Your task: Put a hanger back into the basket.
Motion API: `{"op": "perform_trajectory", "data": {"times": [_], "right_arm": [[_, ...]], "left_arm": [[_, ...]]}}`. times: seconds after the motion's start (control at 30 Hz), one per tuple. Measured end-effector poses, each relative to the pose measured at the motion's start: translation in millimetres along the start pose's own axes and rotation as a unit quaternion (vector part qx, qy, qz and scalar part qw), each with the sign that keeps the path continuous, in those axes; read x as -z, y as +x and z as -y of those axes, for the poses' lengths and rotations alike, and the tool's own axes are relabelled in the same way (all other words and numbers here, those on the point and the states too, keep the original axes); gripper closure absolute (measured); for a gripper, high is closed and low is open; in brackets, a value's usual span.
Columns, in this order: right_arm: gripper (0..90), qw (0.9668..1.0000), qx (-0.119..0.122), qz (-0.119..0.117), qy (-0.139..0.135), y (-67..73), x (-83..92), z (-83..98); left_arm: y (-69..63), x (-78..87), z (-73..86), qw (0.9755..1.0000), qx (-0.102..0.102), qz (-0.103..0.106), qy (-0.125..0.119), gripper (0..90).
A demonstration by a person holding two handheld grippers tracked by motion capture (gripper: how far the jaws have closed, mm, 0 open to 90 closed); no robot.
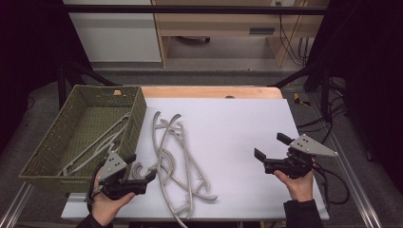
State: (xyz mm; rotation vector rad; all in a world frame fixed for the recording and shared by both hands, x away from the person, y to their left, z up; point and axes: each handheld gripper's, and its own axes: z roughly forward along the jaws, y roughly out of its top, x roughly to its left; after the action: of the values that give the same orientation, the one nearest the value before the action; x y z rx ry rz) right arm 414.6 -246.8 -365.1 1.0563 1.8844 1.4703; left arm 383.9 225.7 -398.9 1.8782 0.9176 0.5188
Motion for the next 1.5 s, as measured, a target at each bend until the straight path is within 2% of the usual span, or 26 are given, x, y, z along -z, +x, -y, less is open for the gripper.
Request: {"op": "perform_trajectory", "data": {"times": [0.07,0.1,0.17,0.2,0.23,0.33,0.4,0.57,0.67,0.77,0.8,0.9,0.93,1.07,1.17,1.2,1.33,1.5], "right_arm": [[2.2,1.0,0.0,0.001,0.001,0.5,-0.4,0.2],[2.2,1.0,0.0,0.001,0.001,0.5,-0.4,0.2],[2.2,1.0,0.0,0.0,0.001,0.5,-0.5,0.3],[2.2,1.0,0.001,0.0,0.002,0.6,-0.5,0.4],[2.2,1.0,0.002,-0.001,0.002,0.6,-0.5,0.5],[2.3,1.0,0.001,-0.004,0.004,1.4,0.2,0.6],[2.4,1.0,0.0,-0.004,0.003,2.1,0.0,0.8],[2.4,1.0,0.002,-0.006,0.007,2.7,-1.9,1.5],[2.4,1.0,0.001,-0.006,0.008,2.9,-2.4,1.5],[2.4,0.9999,0.001,-0.007,0.008,3.0,-2.6,1.6],[2.4,0.9999,0.0,-0.007,0.008,3.1,-2.9,1.7],[2.4,0.9999,0.001,-0.008,0.009,3.2,-3.0,1.7],[2.4,0.9999,0.001,-0.008,0.009,3.3,-3.0,1.7],[2.4,0.9999,0.0,-0.01,0.009,3.3,-3.0,1.6],[2.4,0.9999,0.0,-0.01,0.008,3.6,-3.2,1.6],[2.4,0.9999,0.0,-0.01,0.008,3.5,-3.5,1.7],[2.5,0.9999,0.0,-0.01,0.009,3.9,-4.2,1.8],[2.5,0.9999,0.001,-0.011,0.008,3.6,-3.7,1.7]], "left_arm": [[-3.9,-5.1,4.8,0.9999,-0.004,0.001,0.016,12.9],[-3.9,-5.1,4.8,0.9999,-0.004,0.001,0.016,13.6],[-9.2,-12.4,12.7,0.9993,-0.004,0.006,0.036,15.3],[-9.2,-12.4,12.7,0.9993,-0.004,0.006,0.036,16.0],[-12.7,-17.7,17.5,0.9985,-0.004,0.006,0.053,16.6],[-17.2,-24.1,23.0,0.9973,-0.006,0.008,0.073,19.5],[-19.2,-29.7,27.2,0.9959,-0.009,0.005,0.089,22.1],[-17.4,-42.7,36.9,0.9911,0.0,0.004,0.133,26.8],[-15.9,-47.8,40.2,0.9888,0.007,0.003,0.149,29.4],[-16.1,-52.1,42.7,0.9876,0.013,0.004,0.156,33.1],[-16.1,-56.1,44.5,0.986,0.015,0.006,0.166,34.2],[-15.8,-60.3,44.9,0.9846,0.019,0.01,0.173,36.5],[-16.8,-62.1,45.1,0.9848,0.025,0.01,0.171,37.1],[-16.9,-68.8,46.3,0.9813,0.033,0.017,0.189,37.5],[-16.4,-69.2,45.2,0.9808,0.035,0.014,0.191,41.0],[-15.4,-69.1,44.0,0.9797,0.027,0.01,0.198,43.4],[-14.0,-70.4,42.3,0.9795,0.018,0.002,0.2,54.0],[-9.7,-70.1,41.5,0.9789,0.018,0.005,0.203,63.6]]}}
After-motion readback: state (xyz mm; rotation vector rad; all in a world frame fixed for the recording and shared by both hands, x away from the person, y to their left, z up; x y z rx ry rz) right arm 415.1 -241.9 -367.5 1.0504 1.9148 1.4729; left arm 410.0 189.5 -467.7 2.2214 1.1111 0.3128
